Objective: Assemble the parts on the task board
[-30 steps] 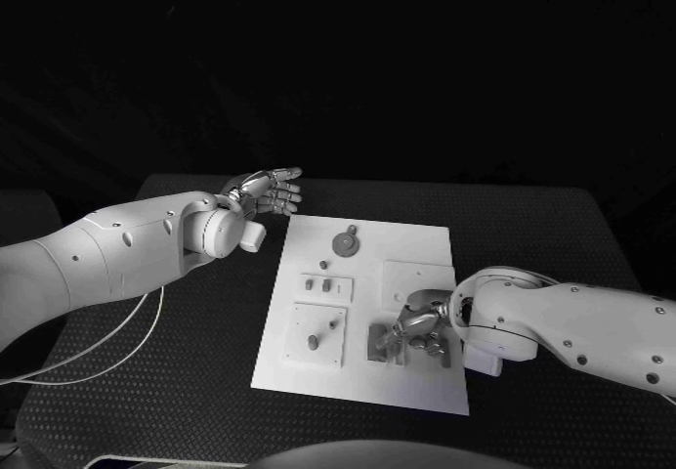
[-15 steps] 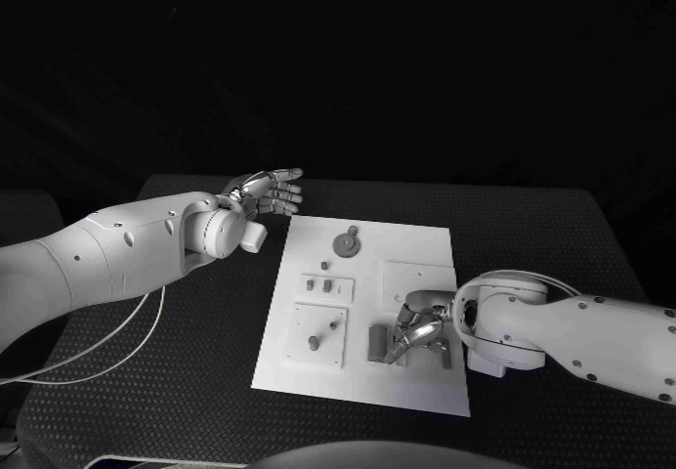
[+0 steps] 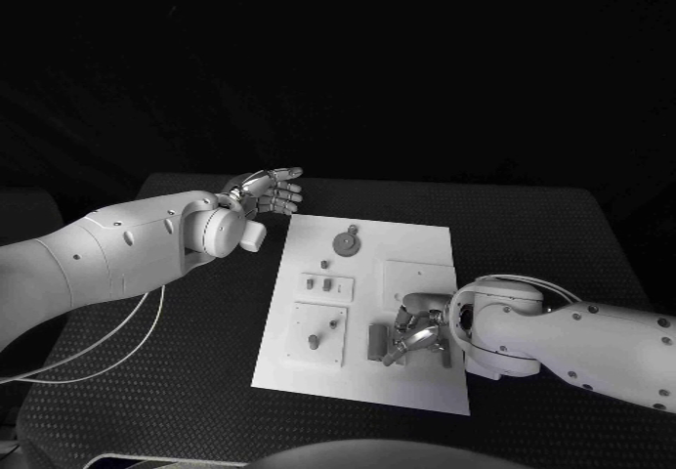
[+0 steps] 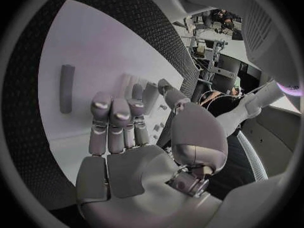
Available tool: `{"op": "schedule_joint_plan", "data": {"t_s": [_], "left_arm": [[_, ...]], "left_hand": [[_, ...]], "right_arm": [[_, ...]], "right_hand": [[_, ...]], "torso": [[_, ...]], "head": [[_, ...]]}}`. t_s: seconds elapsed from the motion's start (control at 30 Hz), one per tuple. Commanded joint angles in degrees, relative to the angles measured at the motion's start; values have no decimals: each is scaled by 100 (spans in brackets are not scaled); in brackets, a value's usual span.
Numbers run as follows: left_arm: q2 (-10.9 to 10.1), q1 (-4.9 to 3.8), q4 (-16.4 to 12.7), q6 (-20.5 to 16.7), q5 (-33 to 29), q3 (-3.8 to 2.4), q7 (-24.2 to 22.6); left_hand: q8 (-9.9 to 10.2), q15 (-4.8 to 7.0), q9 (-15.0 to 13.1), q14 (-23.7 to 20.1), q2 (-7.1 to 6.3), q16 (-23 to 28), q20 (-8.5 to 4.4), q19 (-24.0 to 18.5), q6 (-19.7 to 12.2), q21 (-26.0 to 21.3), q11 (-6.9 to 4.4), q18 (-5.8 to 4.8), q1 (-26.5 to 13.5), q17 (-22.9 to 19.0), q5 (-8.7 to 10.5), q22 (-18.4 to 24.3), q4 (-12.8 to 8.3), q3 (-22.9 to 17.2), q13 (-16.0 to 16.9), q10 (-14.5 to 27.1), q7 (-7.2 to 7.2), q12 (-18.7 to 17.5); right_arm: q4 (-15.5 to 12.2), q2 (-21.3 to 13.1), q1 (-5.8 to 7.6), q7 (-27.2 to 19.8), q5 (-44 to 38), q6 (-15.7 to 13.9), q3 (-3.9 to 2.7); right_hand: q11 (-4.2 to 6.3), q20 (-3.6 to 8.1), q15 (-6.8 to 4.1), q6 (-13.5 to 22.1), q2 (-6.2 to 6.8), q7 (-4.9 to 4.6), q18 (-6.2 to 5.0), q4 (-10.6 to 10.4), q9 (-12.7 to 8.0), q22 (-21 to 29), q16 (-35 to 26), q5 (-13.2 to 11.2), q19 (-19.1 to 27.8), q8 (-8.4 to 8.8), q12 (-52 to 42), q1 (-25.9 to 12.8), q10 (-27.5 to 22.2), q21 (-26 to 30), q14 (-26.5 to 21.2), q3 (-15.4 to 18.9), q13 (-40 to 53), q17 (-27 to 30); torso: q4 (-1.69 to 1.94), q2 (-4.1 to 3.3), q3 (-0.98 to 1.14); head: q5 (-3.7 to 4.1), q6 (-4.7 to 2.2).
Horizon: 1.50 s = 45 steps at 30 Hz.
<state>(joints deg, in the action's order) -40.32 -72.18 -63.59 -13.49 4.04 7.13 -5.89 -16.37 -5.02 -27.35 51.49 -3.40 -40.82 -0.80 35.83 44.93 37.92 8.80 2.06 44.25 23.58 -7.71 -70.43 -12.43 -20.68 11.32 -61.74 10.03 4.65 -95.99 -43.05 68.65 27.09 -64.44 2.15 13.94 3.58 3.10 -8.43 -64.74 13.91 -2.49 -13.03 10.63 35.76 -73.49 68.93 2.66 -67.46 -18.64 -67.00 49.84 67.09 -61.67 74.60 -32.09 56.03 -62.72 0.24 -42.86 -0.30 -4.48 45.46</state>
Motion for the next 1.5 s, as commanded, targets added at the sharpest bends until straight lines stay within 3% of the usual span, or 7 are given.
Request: {"op": "schedule_joint_plan", "data": {"t_s": [0.03,0.5,0.73,0.83,1.0,1.37,1.5], "left_arm": [[7,-7,-10,92,18,-4,-31],[1,-7,-14,88,26,-4,-25],[-1,-7,-13,91,27,-4,-22],[0,-7,-12,91,30,-4,-15],[1,-7,-14,105,34,-4,-7],[-6,-7,-13,112,39,-4,-6],[-10,-7,-4,104,43,-4,-7]], "left_hand": [[-22,-1,7,-18,6,39,11,-49,-40,-24,-15,62,-51,8,26,-6,20,-30,-8,31,1,33],[-28,-1,7,-18,7,42,11,-50,-34,-26,-15,62,-57,13,28,-10,24,-31,-9,32,2,34],[-30,-1,8,-18,8,43,11,-50,-33,-26,-15,62,-58,16,28,-12,26,-32,-9,32,2,34],[-31,-1,8,-18,8,43,11,-50,-32,-27,-15,62,-59,17,29,-13,26,-32,-10,32,3,35],[-31,-2,8,-19,8,44,11,-50,-32,-27,-15,62,-60,18,29,-13,27,-32,-10,32,3,35],[-33,-2,9,-20,6,46,12,-51,-31,-28,-14,62,-63,20,30,-15,28,-32,-11,33,5,35],[-33,-2,9,-21,3,47,12,-52,-31,-29,-14,62,-63,21,31,-16,28,-32,-11,34,6,34]], "right_arm": [[3,30,-26,119,-235,11,2],[5,101,-96,240,-731,-41,1],[23,100,-98,317,-904,-141,0],[25,101,-98,313,-897,-146,0],[35,90,-98,287,-856,-79,0],[-43,-68,-94,312,-181,197,-11],[-89,-200,-42,277,8,149,-82]], "right_hand": [[12,-11,-23,-81,-57,-6,-197,-66,11,10,-21,15,-44,-26,-30,-40,66,-4,11,0,9,-6],[47,-5,-25,-164,-217,29,-197,-134,18,13,-24,19,-60,-39,-15,-95,145,-20,27,14,25,-6],[64,2,-30,-204,-379,46,-197,-177,17,18,-28,14,-75,-35,6,-89,187,-32,35,-49,43,-5],[68,1,-31,-220,-554,51,-197,-289,13,25,-33,13,-83,-29,20,-129,205,-31,38,-156,51,-3],[67,-5,-30,-228,-577,49,-197,-389,9,27,-35,16,-81,-20,34,-222,215,-33,39,-214,60,-2],[57,4,-30,-218,-121,38,-197,-444,6,23,-44,15,-81,22,92,-222,225,-62,47,-463,119,0],[45,2,-31,-193,2,26,-197,-459,6,27,-51,15,-77,38,109,-254,213,-62,46,-439,133,2]], "torso": [[6,1,-2],[5,2,-5],[5,2,0],[3,1,0],[1,2,1],[2,2,3],[7,4,-1]], "head": [[-3,9],[-17,37],[-22,38],[-24,37],[-26,38],[-12,19],[4,2]]}}
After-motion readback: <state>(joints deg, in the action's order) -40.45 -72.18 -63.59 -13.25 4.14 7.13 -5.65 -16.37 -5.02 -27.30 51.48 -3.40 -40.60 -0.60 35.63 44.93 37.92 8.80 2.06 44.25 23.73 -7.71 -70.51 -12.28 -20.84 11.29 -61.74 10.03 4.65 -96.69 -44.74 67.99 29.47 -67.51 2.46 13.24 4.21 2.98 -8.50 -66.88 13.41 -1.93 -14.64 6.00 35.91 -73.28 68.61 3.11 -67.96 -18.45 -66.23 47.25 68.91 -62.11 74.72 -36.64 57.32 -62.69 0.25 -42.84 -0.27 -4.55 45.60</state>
